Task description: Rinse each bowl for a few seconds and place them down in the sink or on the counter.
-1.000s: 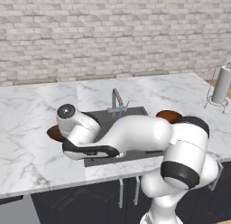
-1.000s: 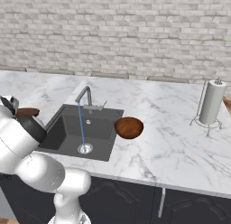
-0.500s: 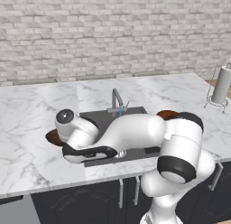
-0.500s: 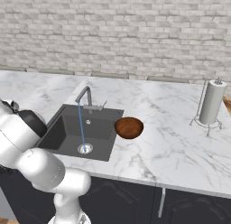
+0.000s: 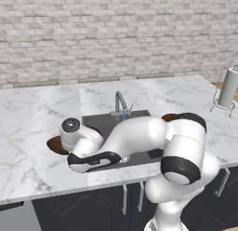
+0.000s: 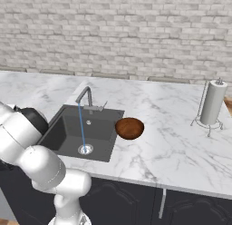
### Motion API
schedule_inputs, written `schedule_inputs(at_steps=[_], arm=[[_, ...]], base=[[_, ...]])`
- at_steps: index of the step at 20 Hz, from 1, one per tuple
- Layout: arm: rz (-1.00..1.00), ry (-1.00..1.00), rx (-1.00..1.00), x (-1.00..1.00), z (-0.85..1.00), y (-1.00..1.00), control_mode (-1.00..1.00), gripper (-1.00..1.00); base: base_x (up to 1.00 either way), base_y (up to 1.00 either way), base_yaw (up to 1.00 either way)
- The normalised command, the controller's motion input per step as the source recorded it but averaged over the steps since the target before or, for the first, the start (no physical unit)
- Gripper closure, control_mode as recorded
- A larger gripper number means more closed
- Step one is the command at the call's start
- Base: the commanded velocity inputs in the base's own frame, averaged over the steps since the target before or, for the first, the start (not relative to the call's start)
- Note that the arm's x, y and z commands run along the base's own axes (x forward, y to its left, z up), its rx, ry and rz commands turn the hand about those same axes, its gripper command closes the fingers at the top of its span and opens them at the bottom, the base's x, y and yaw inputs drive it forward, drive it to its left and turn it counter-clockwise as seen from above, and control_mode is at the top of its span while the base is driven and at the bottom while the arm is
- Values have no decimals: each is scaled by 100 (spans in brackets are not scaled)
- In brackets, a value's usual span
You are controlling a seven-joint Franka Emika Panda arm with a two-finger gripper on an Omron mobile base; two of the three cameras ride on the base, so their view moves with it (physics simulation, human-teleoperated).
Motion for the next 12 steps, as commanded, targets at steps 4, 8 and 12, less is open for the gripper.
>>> schedule_inputs(at_steps=[4, 8, 12], arm=[[0, 0, 6, 0, -25, 5, -100, 100], [0, 0, 6, 0, -21, 0, -100, 100], [0, 0, 6, 0, -19, 0, -100, 100]], base=[[0, 0, 0], [0, 0, 0], [0, 0, 0]])
